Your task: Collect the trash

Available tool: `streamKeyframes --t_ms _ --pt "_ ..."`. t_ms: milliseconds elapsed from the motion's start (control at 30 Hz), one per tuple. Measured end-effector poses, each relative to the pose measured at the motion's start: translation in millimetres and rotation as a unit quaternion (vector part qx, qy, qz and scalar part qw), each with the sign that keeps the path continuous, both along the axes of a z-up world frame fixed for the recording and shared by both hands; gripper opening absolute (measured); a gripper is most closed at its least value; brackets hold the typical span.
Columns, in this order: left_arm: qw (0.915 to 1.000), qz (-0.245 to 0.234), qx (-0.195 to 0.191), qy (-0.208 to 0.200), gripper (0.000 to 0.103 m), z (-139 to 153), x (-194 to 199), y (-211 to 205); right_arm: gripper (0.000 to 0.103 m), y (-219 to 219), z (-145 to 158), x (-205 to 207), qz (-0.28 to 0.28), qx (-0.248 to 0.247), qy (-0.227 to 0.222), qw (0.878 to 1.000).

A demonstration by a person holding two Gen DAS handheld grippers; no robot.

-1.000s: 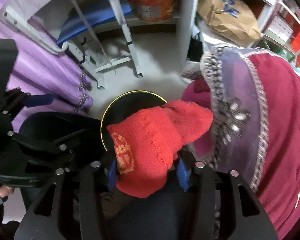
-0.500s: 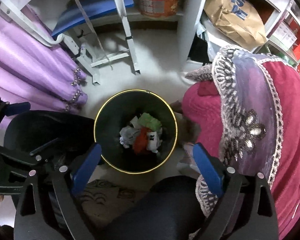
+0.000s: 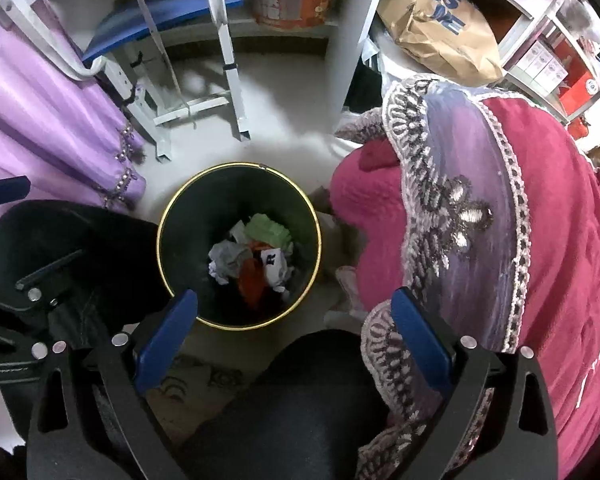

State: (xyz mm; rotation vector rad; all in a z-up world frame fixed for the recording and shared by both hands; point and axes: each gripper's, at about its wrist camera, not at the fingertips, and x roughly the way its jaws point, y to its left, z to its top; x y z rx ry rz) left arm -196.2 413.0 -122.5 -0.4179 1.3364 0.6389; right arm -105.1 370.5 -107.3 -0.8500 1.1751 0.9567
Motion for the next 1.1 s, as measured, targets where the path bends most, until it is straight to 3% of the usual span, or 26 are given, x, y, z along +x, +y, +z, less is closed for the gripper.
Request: streamKeyframes --t_ms 367,1100 --pt "0.9994 -0.018 0.028 0.011 0.095 2 5 -10 0.093 -3 2 -2 0.005 0.004 -0.002 1.0" --pt "0.9997 -0.017 0.014 0.014 0.095 -3 4 -9 0.093 -8 -4 -5 -0.004 -0.005 0.003 1.0"
